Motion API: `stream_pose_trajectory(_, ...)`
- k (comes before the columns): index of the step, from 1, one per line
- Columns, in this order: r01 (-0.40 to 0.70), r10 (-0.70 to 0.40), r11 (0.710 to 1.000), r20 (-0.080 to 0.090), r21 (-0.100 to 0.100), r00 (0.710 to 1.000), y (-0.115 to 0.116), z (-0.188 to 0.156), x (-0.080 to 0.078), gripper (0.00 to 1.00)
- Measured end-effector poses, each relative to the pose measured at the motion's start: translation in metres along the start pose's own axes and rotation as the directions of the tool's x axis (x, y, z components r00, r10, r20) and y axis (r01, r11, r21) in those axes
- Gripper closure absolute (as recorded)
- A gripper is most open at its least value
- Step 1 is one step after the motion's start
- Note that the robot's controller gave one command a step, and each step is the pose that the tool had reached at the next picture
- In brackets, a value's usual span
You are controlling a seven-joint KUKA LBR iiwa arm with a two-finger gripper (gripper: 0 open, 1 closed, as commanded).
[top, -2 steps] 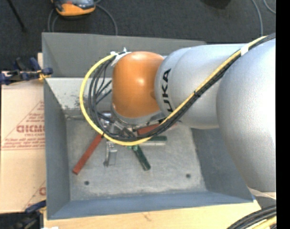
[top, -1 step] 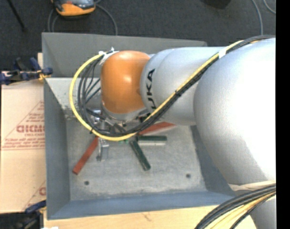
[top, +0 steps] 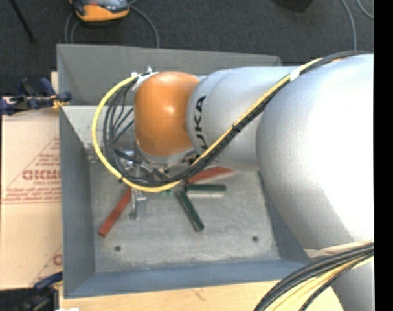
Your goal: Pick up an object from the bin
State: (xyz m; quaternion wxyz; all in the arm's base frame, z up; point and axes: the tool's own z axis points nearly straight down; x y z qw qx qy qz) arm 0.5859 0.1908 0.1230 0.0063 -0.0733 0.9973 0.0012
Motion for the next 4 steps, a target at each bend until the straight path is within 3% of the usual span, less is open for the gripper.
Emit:
stream_pose_trajectory(1,0.138,-0.138,0.99,-0.013,0.002,0.99,-0.022,0.027,0.012,0.0)
stream_pose_trajectory(2,0.389,-0.389,0.921,-0.009,-0.003,0.921,0.024,0.052,0.004,1.0)
stream_pose_trajectory(3,0.388,-0.388,0.922,-0.009,-0.003,0.922,0.024,0.052,0.004,1.0)
stream_pose_trajectory(4,0.425,-0.425,0.905,-0.007,-0.003,0.905,-0.002,-0.066,-0.026,1.0)
